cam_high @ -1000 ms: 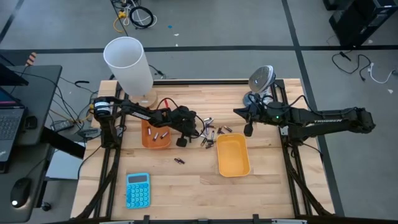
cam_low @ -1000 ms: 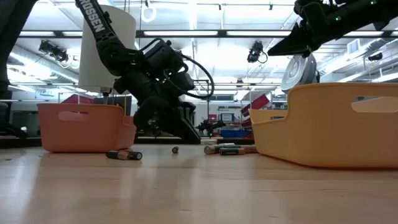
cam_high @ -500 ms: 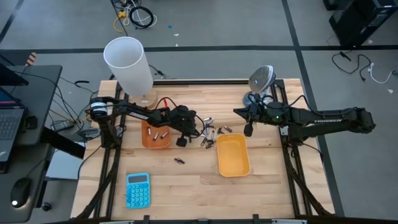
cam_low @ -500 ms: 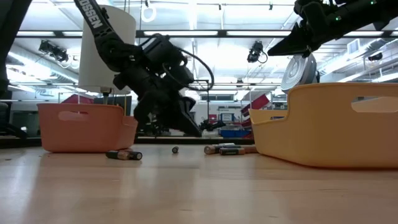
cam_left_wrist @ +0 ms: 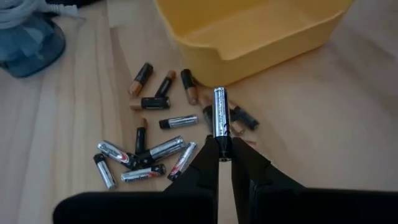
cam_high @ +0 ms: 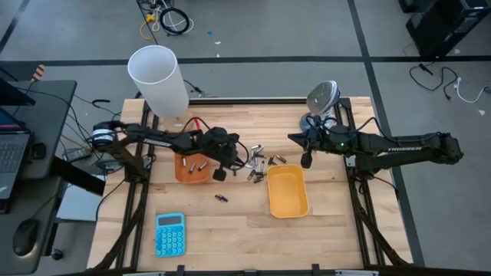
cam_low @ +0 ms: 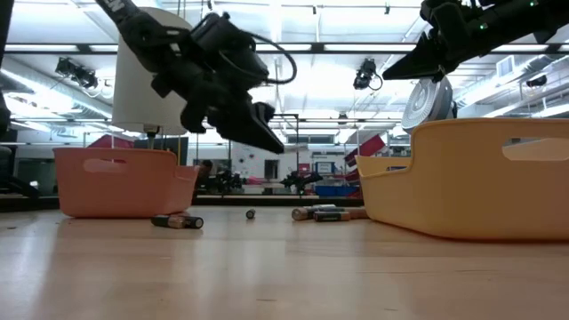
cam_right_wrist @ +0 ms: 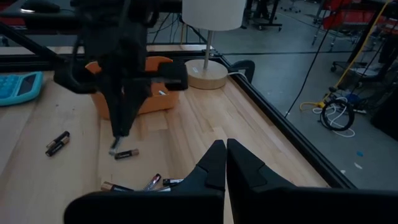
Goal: Sort batteries
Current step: Put the silver battery into the orange bin
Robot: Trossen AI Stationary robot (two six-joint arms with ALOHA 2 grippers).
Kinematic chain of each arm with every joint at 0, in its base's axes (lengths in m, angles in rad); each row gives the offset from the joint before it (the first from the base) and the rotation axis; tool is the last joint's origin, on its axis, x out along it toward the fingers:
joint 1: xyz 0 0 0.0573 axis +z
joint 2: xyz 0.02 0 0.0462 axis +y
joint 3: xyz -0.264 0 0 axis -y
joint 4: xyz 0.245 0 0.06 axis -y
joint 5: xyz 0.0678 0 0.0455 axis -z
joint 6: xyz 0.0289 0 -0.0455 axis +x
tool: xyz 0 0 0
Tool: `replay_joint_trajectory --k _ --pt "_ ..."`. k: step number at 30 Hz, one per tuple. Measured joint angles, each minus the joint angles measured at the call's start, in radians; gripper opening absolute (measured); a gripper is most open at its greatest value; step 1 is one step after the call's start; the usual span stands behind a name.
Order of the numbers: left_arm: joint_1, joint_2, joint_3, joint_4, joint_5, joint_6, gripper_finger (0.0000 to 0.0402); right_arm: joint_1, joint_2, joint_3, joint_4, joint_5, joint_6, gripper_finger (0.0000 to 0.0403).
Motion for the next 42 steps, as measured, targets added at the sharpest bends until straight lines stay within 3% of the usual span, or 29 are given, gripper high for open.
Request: replay_joint_trajectory --k 16,24,36,42 --pt "-0.063 -0.287 0.001 -0.272 -0.083 -0.086 0.0016 0.0 0.0 0.0 0.0 0.0 -0.003 0.0003" --pt "-0.105 -0.401 0.001 -0.502 -0.244 -0.223 0.0016 0.0 0.0 0.0 0.0 0.0 -0.009 0.0003" --pt "-0.164 -0.449 0.001 -0.802 -0.409 -0.413 0.0016 -0.01 0.003 0.0 0.0 0.0 -0.018 0.0003" --pt "-0.17 -0.456 0.002 -0.794 -0.417 -0.417 0.0016 -0.01 0.003 0.0 0.001 0.0 -0.018 0.0003"
